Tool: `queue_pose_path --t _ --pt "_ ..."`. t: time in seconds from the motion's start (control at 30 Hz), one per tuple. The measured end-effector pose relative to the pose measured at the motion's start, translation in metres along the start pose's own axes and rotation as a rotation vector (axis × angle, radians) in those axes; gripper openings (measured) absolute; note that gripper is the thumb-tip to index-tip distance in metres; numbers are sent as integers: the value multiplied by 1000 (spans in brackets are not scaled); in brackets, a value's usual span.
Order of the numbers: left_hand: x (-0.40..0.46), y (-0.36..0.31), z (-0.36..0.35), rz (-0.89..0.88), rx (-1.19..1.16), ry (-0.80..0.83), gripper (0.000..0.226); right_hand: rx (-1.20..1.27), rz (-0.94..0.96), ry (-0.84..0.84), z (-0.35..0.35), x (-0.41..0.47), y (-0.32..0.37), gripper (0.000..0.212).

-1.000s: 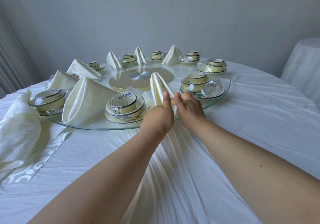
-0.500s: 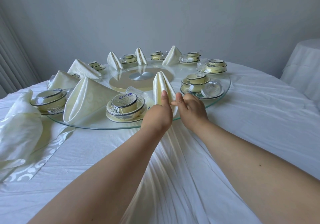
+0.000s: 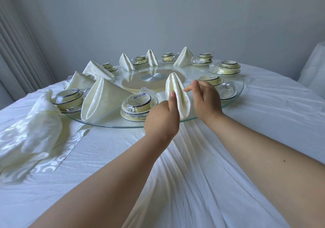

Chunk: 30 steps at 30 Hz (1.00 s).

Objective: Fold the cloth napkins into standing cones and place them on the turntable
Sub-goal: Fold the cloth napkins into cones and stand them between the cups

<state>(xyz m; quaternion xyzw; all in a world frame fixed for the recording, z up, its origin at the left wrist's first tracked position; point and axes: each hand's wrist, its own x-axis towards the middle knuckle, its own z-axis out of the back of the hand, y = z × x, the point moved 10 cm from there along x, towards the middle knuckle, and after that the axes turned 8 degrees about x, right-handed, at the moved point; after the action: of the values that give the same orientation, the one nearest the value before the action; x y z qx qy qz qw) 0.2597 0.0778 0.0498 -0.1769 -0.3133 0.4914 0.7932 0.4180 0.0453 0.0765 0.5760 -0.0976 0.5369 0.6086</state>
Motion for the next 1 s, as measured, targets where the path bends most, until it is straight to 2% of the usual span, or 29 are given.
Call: queue_pose_path --t 0.13,0.27,0.37,0.47,0.57,0.67,0.73,0.87,1.0 --pt "-11 31 38 -86 2 -91 51 3 89 56 -8 5 34 74" --pt "-24 96 90 -77 98 -179 42 189 106 163 -40 -25 85 65" --pt "-32 167 135 64 280 -259 25 305 -30 478 -99 -69 124 56" --pt "-41 233 181 229 502 -317 35 379 -186 805 -159 -119 150 51" --pt "-42 279 210 304 573 -344 46 432 -313 947 -193 -154 153 52" --pt "-34 318 204 388 452 -191 49 511 -437 983 -209 -173 143 54" --pt "-34 332 195 434 395 -119 42 560 -466 960 -211 -174 138 55" --pt "-35 339 200 472 410 -204 14 607 -476 947 -210 -175 136 53" --pt "-40 338 215 517 320 -301 18 630 -486 931 -211 -175 136 52"
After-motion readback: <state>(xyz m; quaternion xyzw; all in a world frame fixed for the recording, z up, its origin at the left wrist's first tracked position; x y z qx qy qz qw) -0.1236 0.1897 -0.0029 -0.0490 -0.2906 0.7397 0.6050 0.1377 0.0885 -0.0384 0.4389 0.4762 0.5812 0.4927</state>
